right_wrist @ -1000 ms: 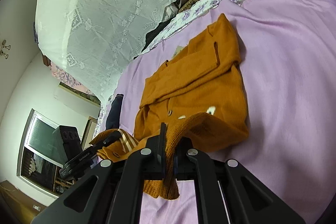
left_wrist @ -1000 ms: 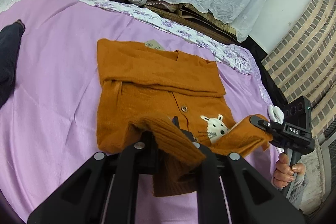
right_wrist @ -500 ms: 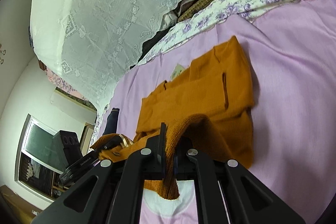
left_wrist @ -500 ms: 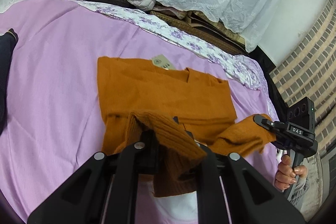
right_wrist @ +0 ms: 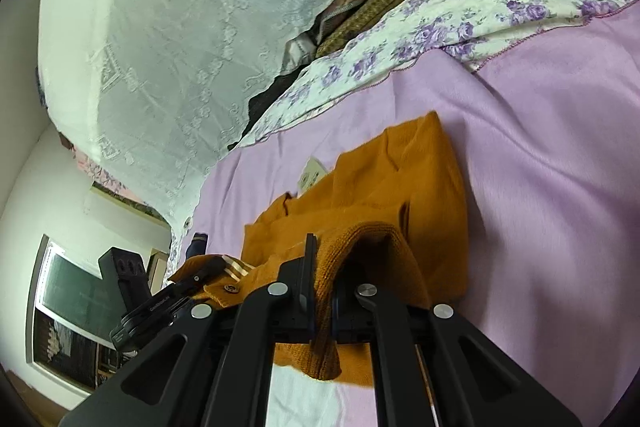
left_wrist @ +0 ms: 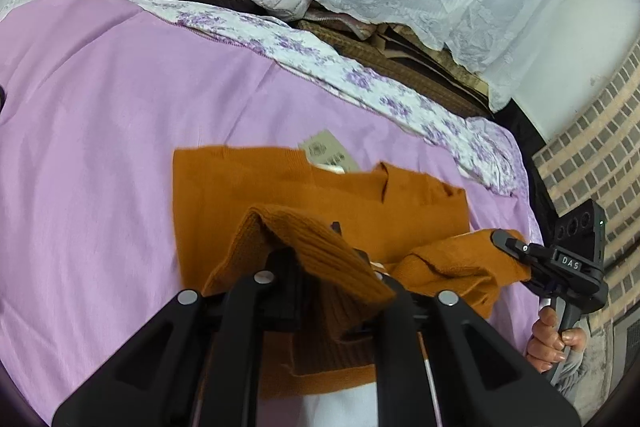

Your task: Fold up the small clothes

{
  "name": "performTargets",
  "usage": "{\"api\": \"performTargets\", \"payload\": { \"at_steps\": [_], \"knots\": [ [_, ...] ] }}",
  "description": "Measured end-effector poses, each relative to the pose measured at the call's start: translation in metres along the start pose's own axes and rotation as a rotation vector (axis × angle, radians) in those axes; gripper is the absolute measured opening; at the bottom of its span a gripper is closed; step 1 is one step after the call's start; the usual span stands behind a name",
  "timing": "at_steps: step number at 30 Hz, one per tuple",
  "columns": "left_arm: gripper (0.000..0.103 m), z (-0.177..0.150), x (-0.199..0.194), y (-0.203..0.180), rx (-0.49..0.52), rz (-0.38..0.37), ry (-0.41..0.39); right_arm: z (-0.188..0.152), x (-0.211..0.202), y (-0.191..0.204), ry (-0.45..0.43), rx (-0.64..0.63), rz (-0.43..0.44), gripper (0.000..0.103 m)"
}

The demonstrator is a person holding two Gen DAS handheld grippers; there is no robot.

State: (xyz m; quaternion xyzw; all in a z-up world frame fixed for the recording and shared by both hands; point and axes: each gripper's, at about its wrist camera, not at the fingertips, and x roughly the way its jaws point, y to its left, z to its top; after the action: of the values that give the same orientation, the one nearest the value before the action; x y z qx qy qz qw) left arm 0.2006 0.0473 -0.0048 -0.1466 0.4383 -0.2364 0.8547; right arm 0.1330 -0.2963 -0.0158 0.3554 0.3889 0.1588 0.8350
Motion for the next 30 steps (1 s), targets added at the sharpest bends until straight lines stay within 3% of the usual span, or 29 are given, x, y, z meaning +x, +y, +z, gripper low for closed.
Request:
{"api": "performTargets", "payload": {
  "at_steps": [6, 7, 8, 10, 11, 14, 15, 16, 20, 26, 28, 30],
  "knots": [
    [0.017, 0.018, 0.026, 0.017, -0.053, 0.015, 0.015, 0.022, 0.035, -0.021, 0.024, 0.071, -0.016, 0.012],
    [0.022, 0.017, 0.032, 0.023, -0.078, 0.012, 0.024, 0.023, 0.039, -0.025, 0.031, 0.089, -0.016, 0.017],
    [0.025, 0.016, 0.038, 0.031, -0.112, 0.005, 0.036, 0.023, 0.043, -0.033, 0.04, 0.112, -0.002, 0.028],
    [0.04, 0.013, 0.041, 0.042, -0.153, -0.009, 0.033, 0.021, 0.044, -0.041, 0.041, 0.125, 0.014, 0.03],
    [0.042, 0.012, 0.039, 0.046, -0.164, -0.019, 0.025, 0.021, 0.04, -0.042, 0.041, 0.13, 0.037, 0.033],
    [0.062, 0.015, 0.011, 0.058, -0.21, -0.034, -0.061, 0.025, 0.019, -0.037, -0.011, 0.115, 0.089, 0.036],
    [0.07, 0.015, 0.002, 0.06, -0.215, -0.029, -0.09, 0.025, 0.01, -0.031, -0.036, 0.089, 0.083, 0.036],
    [0.072, 0.015, -0.009, 0.063, -0.217, -0.023, -0.119, 0.024, 0.001, -0.022, -0.06, 0.042, 0.064, 0.036],
    [0.072, 0.007, -0.026, 0.063, -0.191, -0.05, -0.115, 0.008, -0.003, 0.015, -0.034, -0.132, 0.033, 0.036],
    [0.072, -0.018, -0.006, 0.019, 0.048, -0.059, 0.016, -0.033, 0.028, 0.062, 0.139, -0.39, -0.003, 0.037],
    [0.072, -0.018, 0.004, 0.007, 0.097, 0.003, 0.013, -0.037, 0.042, 0.069, 0.168, -0.423, -0.022, 0.046],
    [0.072, -0.007, 0.021, 0.002, 0.106, 0.092, 0.011, -0.027, 0.06, 0.065, 0.174, -0.401, -0.085, 0.047]
  ]
}}
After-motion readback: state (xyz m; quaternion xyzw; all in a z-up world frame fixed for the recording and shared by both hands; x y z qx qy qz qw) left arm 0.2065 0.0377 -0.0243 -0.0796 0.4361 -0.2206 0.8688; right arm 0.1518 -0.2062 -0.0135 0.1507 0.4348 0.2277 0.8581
